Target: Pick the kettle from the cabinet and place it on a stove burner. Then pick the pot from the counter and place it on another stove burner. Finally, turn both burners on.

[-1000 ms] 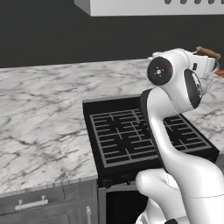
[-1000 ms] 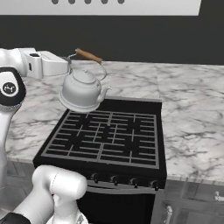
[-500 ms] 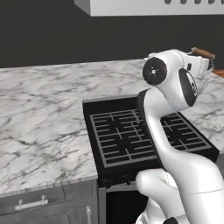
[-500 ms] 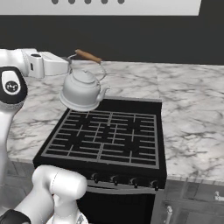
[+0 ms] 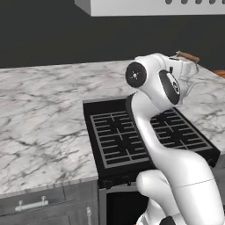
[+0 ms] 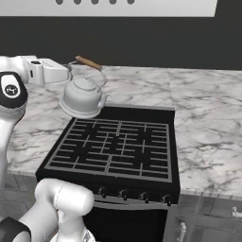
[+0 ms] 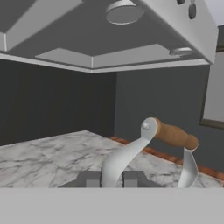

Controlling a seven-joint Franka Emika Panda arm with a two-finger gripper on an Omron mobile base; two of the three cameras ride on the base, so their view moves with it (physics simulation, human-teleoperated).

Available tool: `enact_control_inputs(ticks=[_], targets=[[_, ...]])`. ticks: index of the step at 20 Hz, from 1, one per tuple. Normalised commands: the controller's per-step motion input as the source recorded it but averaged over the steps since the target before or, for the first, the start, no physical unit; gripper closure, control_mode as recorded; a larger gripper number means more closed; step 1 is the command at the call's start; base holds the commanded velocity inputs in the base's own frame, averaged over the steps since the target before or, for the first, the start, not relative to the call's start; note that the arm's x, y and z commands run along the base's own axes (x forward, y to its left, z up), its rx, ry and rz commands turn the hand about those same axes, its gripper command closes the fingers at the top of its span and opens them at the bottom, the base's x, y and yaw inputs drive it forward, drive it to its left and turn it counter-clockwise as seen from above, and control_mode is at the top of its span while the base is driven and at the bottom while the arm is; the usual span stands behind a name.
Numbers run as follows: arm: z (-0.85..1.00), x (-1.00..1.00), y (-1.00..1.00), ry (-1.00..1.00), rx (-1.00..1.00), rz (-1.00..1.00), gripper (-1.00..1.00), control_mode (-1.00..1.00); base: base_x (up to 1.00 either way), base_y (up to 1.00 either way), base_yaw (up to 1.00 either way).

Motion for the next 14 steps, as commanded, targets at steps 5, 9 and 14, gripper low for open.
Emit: enact_control_inputs(ticks=[5, 9, 14], targets=[[-0.13, 0.26, 0.23, 0.00, 0.00, -0.01, 1.00, -1.00, 0.00, 0.00, 0.00], [-0.19, 0.28, 0.19, 0.00, -0.01, -0.02, 1.00, -1.00, 0.00, 0.00, 0.00], [-0.20, 0.10, 0.05, 0.00, -0.04, -0.01, 1.00, -1.00, 0.00, 0.00, 0.00]])
